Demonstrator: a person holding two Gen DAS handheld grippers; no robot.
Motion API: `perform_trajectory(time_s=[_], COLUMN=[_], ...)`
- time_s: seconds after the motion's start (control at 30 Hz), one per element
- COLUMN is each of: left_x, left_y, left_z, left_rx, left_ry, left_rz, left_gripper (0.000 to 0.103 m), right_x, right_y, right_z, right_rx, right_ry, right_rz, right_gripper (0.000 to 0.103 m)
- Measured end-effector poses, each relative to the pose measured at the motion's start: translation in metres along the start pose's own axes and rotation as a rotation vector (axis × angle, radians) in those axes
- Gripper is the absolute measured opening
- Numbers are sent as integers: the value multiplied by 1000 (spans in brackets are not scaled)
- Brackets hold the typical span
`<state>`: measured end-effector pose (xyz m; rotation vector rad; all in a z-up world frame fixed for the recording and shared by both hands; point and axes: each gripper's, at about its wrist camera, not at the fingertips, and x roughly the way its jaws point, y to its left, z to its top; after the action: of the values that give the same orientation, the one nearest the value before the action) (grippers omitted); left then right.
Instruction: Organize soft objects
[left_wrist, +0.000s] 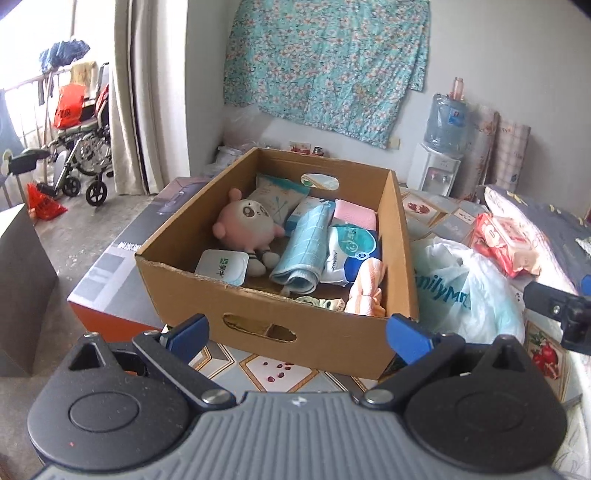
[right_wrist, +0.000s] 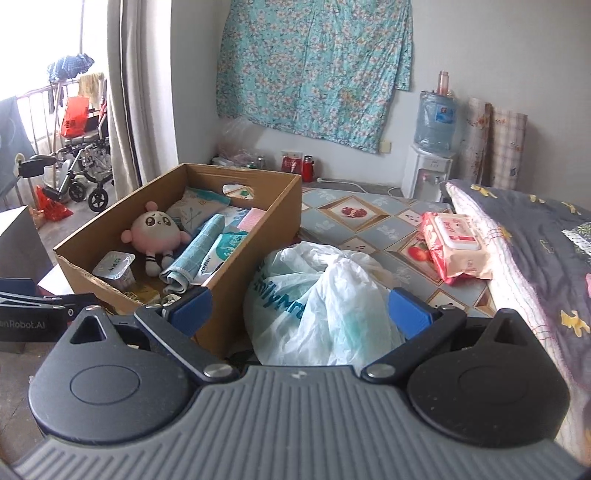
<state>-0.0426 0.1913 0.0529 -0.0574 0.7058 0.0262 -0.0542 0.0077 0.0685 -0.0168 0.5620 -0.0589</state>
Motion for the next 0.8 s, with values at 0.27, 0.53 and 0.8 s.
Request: perform_trajectory(time_s=[0.27, 0.53, 0.8], left_x=[8, 15, 19], left_y=[-4, -3, -2], left_z=[-4, -7, -9], left_rx=[20, 5, -13], left_ry=[26, 73, 92], left_rz=[-13, -8, -19], left_gripper=[103, 103, 103], right_x=[-6, 13, 27], right_y=[7, 19, 23], right_z=[-2, -10, -13], right_rx=[39, 45, 29], right_ry=[45, 118, 152], right_rz=[82, 127, 108], right_gripper=[102, 102, 102])
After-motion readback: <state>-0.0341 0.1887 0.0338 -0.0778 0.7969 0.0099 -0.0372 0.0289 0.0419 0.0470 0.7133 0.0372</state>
